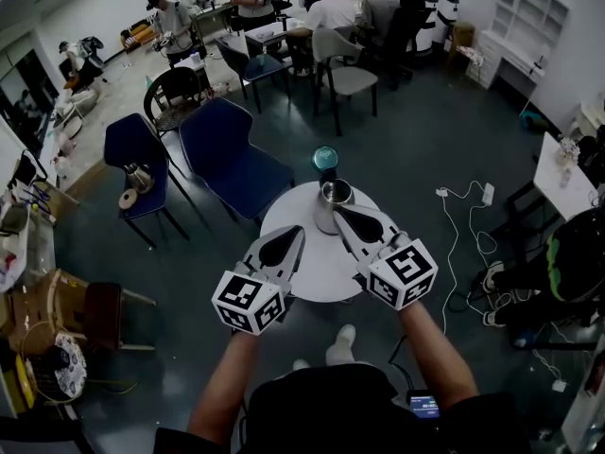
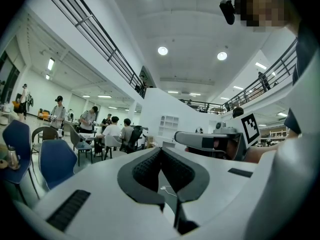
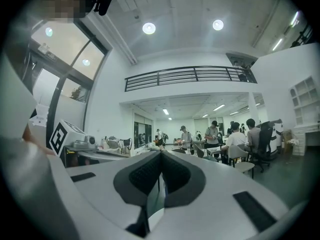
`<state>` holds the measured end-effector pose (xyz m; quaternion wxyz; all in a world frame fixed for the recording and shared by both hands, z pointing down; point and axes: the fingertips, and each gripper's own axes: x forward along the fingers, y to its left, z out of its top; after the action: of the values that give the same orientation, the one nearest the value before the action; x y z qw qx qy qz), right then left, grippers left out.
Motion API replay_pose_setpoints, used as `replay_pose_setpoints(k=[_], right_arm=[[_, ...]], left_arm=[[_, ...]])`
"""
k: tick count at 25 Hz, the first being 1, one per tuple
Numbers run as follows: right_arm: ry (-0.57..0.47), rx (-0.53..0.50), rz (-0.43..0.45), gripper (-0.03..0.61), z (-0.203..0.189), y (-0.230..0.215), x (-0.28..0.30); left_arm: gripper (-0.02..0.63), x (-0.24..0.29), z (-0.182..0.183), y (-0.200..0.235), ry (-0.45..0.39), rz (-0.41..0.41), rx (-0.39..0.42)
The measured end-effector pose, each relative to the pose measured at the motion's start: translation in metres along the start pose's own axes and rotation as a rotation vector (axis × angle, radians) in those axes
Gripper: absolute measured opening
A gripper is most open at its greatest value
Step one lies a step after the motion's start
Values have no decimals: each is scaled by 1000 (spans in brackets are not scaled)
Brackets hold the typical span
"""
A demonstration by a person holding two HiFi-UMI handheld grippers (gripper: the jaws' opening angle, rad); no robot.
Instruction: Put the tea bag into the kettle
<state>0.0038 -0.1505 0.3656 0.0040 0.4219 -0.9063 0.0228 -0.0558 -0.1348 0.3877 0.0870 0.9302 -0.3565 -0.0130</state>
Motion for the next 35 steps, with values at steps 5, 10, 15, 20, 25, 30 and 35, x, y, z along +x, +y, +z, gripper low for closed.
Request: replay_pose_setpoints(k=[5, 10, 15, 20, 25, 30, 35], right_arm=[[-5, -2, -18, 18, 2, 23, -7], [-4, 2, -33, 18, 0, 45, -18], [0, -1, -41, 18, -3, 69, -26], [6, -1, -47, 18, -4, 88, -28], [5, -3, -57, 18, -9, 103, -32], [21, -9, -59, 18, -10, 107, -39], [15, -10, -67, 18, -10, 102, -52]], left_arm=[[15, -24, 0, -6, 2, -15, 3], [15, -46, 1, -18, -1, -33, 6], [15, -72, 9, -34, -19, -66, 22], [15, -89, 13, -40, -22, -90, 23], [15, -106, 4, -38, -22, -101, 18], [15, -109, 10, -34, -30, -83, 27], [15, -103, 10, -42, -34, -83, 35]])
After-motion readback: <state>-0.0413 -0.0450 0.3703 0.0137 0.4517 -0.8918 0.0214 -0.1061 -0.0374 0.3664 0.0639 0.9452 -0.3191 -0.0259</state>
